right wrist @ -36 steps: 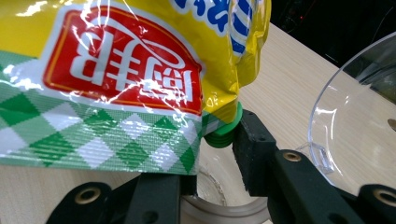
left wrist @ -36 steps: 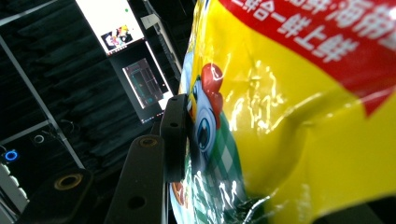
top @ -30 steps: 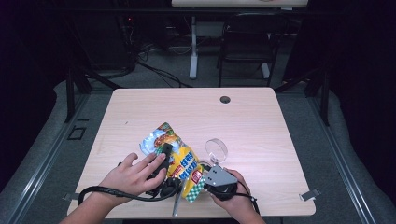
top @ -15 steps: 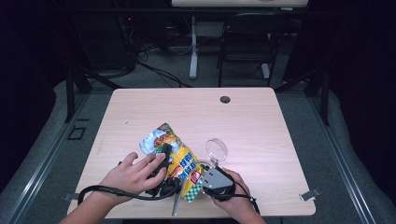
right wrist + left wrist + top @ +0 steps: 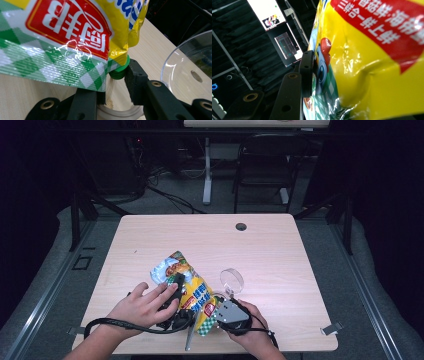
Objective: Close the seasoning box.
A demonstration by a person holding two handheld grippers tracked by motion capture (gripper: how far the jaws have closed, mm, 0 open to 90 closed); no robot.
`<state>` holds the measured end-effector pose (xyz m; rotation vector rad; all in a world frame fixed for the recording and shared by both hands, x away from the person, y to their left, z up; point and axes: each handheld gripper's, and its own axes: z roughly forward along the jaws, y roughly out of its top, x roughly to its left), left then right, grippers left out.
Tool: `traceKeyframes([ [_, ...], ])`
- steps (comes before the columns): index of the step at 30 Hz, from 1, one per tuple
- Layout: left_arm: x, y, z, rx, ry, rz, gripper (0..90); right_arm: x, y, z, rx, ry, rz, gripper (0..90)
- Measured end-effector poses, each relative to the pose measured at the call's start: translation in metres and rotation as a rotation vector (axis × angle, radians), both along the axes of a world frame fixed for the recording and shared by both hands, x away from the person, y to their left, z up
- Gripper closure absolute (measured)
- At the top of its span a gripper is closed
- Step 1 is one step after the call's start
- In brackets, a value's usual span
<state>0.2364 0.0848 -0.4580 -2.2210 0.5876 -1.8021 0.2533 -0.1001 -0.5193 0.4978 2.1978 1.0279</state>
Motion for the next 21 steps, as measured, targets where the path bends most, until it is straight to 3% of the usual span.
traceKeyframes([
  [5,-0.0002,-0.0017,0.0019,0.016,-0.010,-0.010,67.7,-0.0002,0.0004,-0.0002,-0.004,-0.003,0.000,71.7],
  [12,-0.0002,-0.0015,0.0011,0.004,0.006,0.004,68.0,-0.0008,0.0021,-0.0009,-0.022,-0.006,0.006,71.7],
  [21,-0.0005,-0.0030,0.0015,-0.004,-0.001,-0.003,69.1,-0.0014,0.0029,-0.0010,-0.033,-0.011,0.008,71.8],
])
